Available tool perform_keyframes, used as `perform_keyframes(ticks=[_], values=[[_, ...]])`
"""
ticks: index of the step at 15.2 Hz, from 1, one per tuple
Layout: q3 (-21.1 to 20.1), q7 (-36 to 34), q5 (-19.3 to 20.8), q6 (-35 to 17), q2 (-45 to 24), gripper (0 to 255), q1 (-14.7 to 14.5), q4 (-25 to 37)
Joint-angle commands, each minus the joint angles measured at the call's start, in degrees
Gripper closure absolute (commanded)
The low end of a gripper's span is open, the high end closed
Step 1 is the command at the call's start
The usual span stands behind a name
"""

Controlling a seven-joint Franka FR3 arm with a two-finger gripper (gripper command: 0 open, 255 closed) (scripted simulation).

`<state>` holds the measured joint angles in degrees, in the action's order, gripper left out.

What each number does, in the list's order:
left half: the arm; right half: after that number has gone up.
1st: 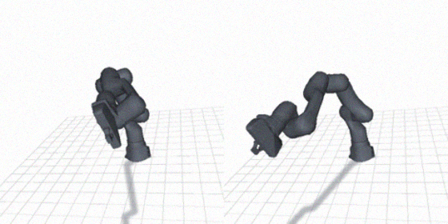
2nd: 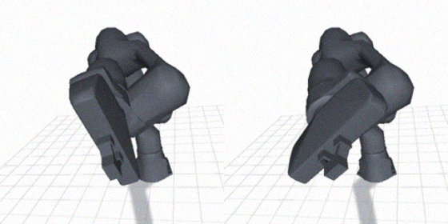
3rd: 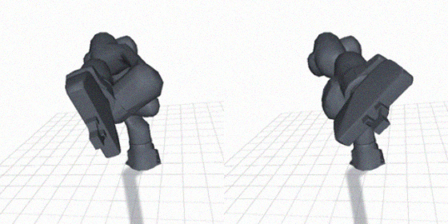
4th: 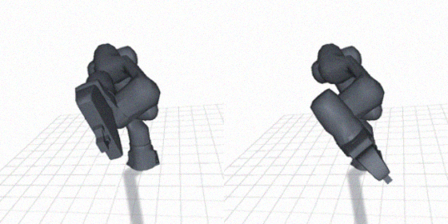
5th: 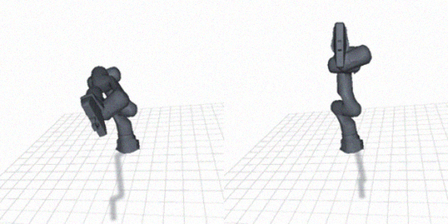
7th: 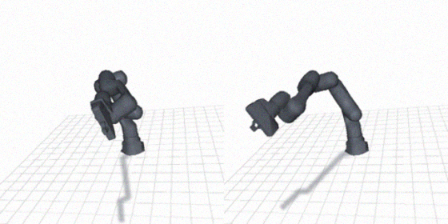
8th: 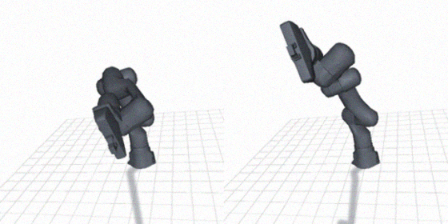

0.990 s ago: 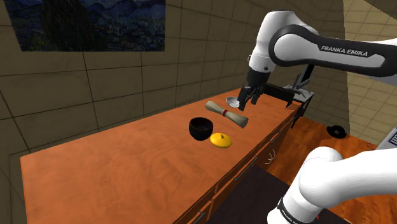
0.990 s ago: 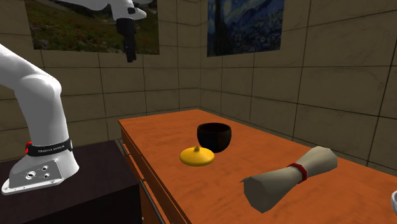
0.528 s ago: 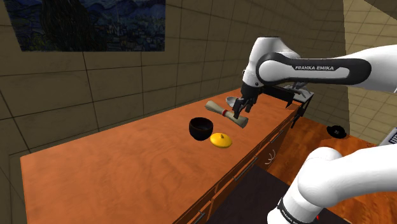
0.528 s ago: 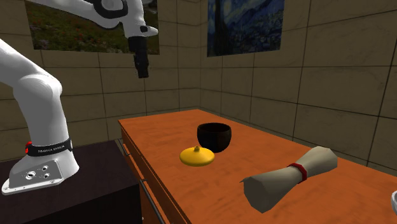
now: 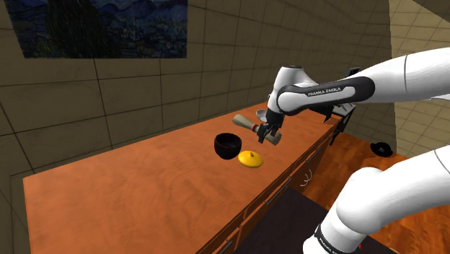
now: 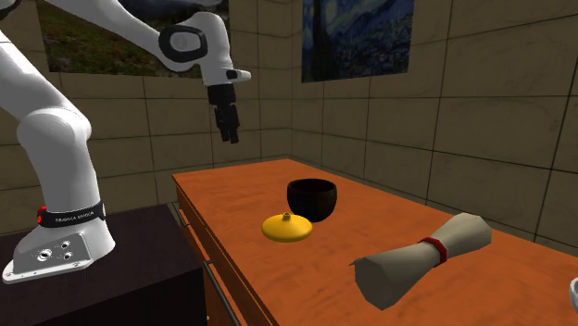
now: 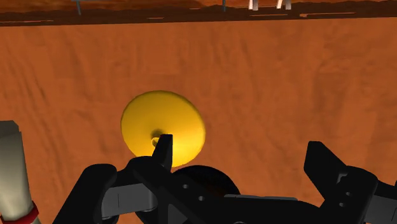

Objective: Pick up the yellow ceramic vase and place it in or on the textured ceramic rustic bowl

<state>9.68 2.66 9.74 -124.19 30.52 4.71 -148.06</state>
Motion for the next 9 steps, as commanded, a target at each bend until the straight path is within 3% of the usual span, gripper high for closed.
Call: perform_keyframes(ticks=[1, 9], values=[[1.58, 1.24, 0.46, -4.71, -3.89, 0, 0.44, -0.29], [7.23, 7.50, -1.89, -20.82, -21.41, 0, 0.67, 2.55]])
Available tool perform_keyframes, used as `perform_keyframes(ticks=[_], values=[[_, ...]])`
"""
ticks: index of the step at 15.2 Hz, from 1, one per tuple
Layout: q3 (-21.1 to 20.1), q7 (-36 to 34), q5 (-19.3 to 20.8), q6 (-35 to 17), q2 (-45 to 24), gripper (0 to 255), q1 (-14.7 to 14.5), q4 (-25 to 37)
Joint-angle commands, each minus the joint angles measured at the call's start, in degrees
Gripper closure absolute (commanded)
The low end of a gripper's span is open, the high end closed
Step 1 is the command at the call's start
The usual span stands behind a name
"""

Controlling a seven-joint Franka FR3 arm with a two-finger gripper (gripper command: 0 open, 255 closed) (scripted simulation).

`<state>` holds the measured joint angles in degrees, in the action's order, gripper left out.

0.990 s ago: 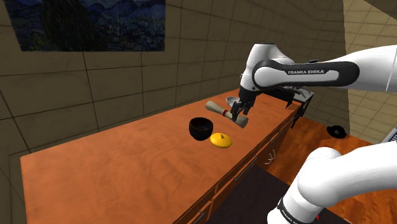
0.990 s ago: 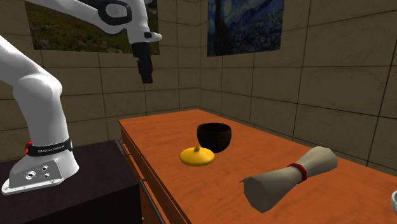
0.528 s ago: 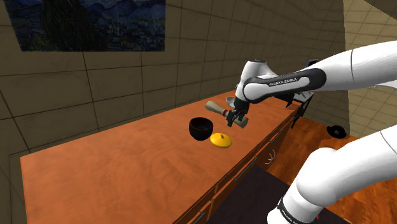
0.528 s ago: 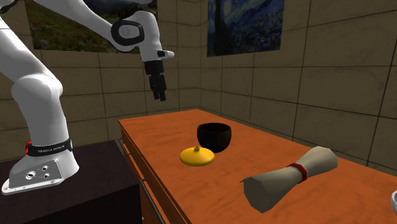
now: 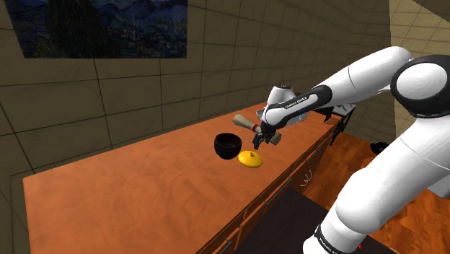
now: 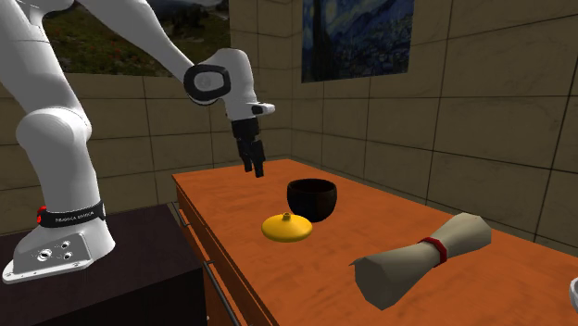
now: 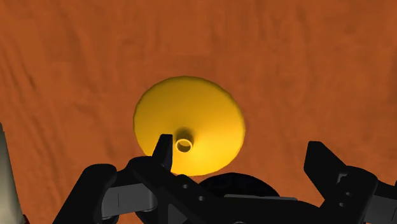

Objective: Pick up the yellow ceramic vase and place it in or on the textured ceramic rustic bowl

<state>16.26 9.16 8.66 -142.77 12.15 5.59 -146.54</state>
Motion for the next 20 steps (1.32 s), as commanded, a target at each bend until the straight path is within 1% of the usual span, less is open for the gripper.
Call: perform_keyframes(ticks=[1, 4, 7, 8, 15, 20], values=[[1.26, 2.17, -1.78, -4.01, -5.44, 0, -0.28, 1.78], [2.53, 6.51, -5.98, -8.86, -12.79, 0, -0.27, 4.51], [2.38, 11.82, -11.69, -12.78, -20.22, 0, 0.75, 8.03], [2.14, 11.94, -11.81, -12.89, -20.45, 0, 1.03, 8.15], [-0.11, 15.34, -16.47, -17.85, -26.90, 0, 2.72, 9.37], [-0.16, 15.31, -16.44, -17.85, -26.90, 0, 2.77, 9.37]])
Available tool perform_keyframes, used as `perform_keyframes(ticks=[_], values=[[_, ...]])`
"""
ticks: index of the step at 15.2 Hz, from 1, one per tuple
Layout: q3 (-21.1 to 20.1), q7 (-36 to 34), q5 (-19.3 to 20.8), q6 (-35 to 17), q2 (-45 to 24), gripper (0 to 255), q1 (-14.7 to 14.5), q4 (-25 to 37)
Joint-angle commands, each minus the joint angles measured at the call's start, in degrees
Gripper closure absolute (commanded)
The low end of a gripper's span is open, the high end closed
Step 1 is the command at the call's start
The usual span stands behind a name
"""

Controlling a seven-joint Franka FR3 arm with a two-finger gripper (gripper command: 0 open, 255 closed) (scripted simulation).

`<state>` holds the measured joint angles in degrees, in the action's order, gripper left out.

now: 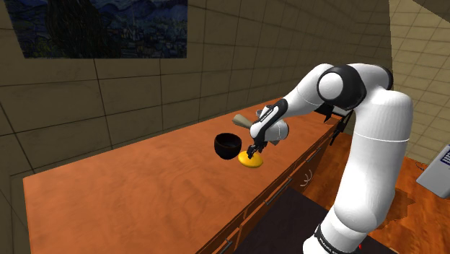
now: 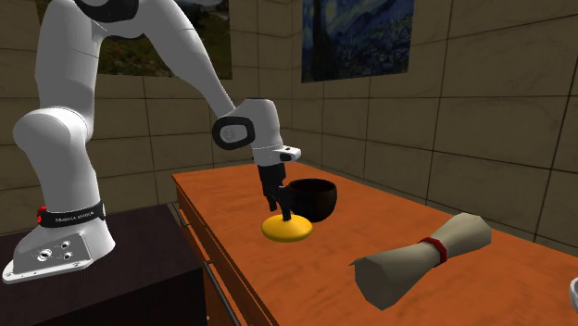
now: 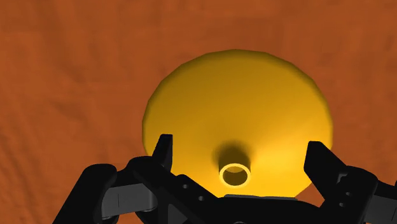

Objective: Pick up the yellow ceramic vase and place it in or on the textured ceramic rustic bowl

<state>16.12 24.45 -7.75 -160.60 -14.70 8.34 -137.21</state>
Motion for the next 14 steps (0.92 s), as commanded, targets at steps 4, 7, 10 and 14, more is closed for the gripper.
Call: perform_keyframes(ticks=[4, 7, 10, 14], values=[[-0.01, 0.01, -0.02, -0.01, -0.04, 255, 0.01, 0.02], [-0.01, 0.01, -0.02, -0.01, -0.04, 255, 0.01, 0.03], [-0.02, 0.01, -0.02, -0.02, -0.04, 255, 0.01, 0.03], [0.34, -0.38, 0.52, 0.67, 0.71, 255, -0.25, -0.01]])
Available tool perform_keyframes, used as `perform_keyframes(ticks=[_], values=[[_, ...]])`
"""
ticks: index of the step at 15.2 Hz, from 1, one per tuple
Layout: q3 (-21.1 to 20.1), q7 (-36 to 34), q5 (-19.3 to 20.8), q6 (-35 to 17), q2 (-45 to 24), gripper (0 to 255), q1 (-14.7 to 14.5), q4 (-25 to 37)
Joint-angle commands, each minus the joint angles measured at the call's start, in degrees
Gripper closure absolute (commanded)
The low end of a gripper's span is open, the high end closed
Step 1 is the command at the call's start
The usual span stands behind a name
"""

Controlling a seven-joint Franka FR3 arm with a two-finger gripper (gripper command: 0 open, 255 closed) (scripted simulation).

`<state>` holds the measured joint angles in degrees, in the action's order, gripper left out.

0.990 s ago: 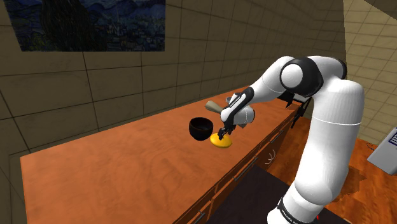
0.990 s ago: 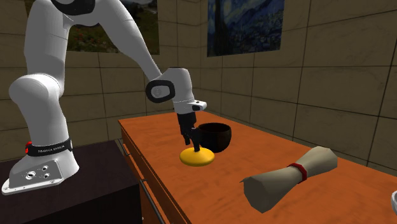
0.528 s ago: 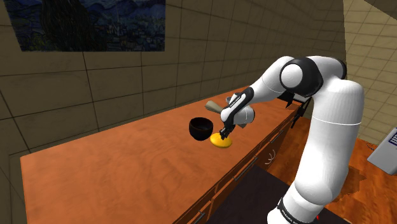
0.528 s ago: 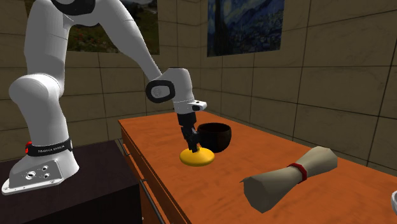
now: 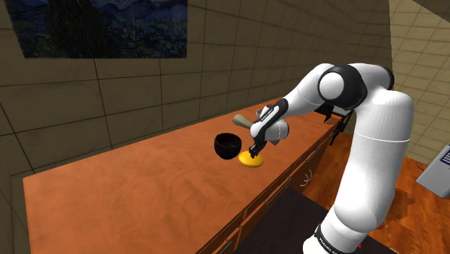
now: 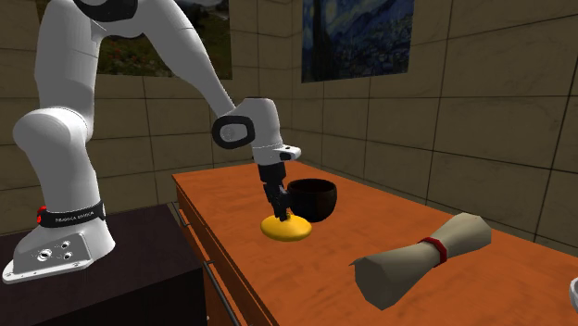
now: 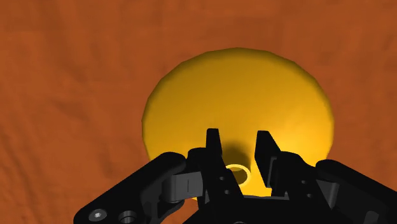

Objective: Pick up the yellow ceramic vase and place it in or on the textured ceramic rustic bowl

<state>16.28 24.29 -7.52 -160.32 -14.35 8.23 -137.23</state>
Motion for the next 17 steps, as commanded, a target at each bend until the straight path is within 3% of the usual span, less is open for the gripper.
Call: perform_keyframes(ticks=[1, 17], values=[[0.52, -0.60, 0.83, 1.10, 1.11, 255, -0.39, 0.00], [3.09, -5.78, 8.31, 13.10, 12.09, 255, -2.11, 1.60]])
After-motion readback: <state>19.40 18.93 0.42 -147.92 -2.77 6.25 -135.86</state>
